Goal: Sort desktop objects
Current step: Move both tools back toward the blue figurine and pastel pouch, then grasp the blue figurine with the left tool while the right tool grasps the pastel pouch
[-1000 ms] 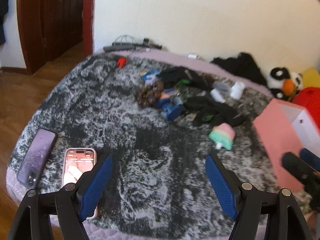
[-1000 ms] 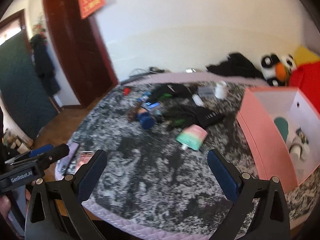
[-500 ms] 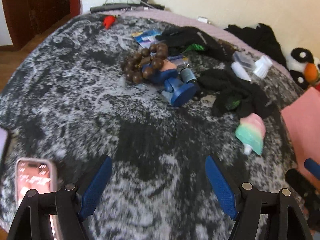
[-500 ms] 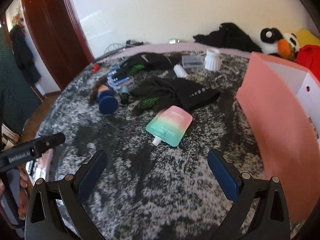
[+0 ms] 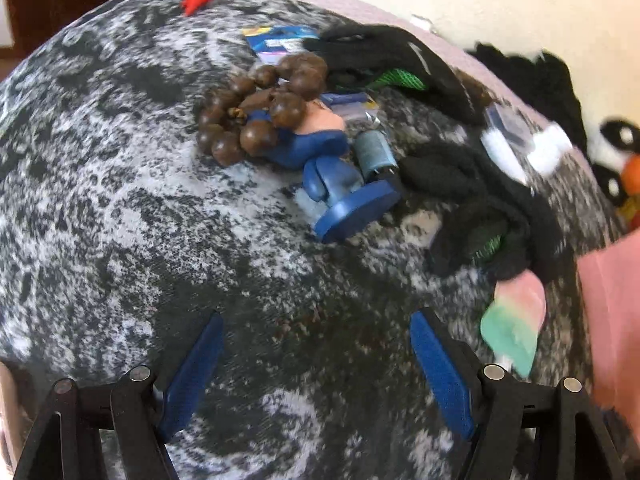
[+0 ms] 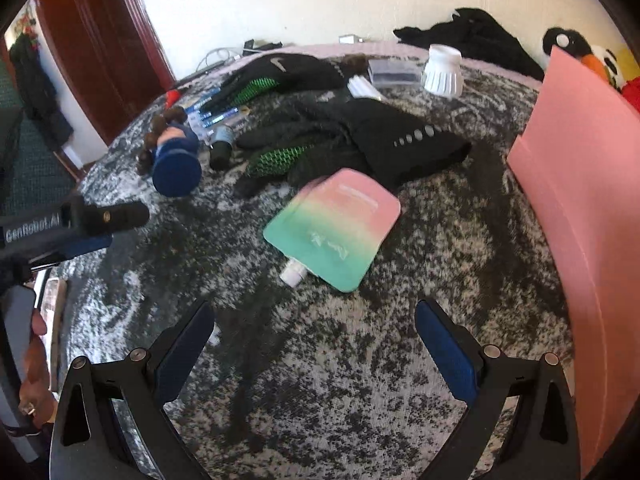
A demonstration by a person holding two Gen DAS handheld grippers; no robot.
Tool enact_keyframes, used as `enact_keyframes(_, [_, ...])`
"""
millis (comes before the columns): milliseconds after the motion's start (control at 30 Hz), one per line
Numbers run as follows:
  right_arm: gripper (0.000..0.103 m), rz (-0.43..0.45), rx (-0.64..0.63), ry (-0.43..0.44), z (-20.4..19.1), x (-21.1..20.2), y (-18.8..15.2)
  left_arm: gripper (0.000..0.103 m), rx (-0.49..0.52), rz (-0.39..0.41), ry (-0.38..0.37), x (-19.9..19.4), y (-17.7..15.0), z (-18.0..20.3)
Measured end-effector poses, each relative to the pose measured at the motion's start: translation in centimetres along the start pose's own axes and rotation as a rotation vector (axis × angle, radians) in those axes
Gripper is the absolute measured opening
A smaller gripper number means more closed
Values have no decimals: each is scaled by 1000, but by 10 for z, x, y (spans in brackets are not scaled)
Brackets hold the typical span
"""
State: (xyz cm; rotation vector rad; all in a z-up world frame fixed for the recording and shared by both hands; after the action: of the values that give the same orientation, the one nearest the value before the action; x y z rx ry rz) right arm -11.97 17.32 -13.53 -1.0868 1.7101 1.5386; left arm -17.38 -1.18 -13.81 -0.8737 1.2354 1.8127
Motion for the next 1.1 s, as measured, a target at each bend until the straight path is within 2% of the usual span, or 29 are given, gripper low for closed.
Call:
enact_keyframes(67, [102, -4, 3, 2, 2, 3, -2, 81, -43, 42, 17, 0, 5, -5])
enact_keyframes(233, [102, -7, 15, 15, 8, 7, -4, 81, -163, 115, -13, 0, 24, -8])
enact_keyframes(300, [102, -4, 20, 19, 11, 7, -3, 81, -180, 132, -13, 4, 33, -3])
enact_keyframes(600, [102, 36, 22, 36, 17, 7, 10, 80, -191, 78, 7, 56, 60, 22])
enact_keyframes(733, [102, 50, 34, 35, 22, 12, 20, 80, -180, 107, 30, 65, 69, 22])
enact_keyframes(800, [102, 59, 34, 34, 23, 16, 26, 69, -171, 116, 34, 66, 72, 18])
enact_keyframes(867, [102, 60, 26, 23, 22, 23, 32, 44, -159, 110, 22, 63, 69, 14])
enact_keyframes(1100, [103, 62, -37, -47, 18, 46, 52, 40, -120, 88, -19, 51, 57, -1])
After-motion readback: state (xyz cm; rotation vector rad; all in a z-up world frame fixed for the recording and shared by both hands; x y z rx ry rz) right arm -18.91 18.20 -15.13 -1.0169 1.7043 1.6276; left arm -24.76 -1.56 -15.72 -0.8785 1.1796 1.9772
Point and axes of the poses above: each gripper's, at about its wrist camera, not at the fingertips, and x roughly the way its jaws point, z to its right, y to its top, the point moved 10 cm from there along x, roughly the way its jaws point, and after that the axes turned 2 degrees about -z, right-handed, at the moved point
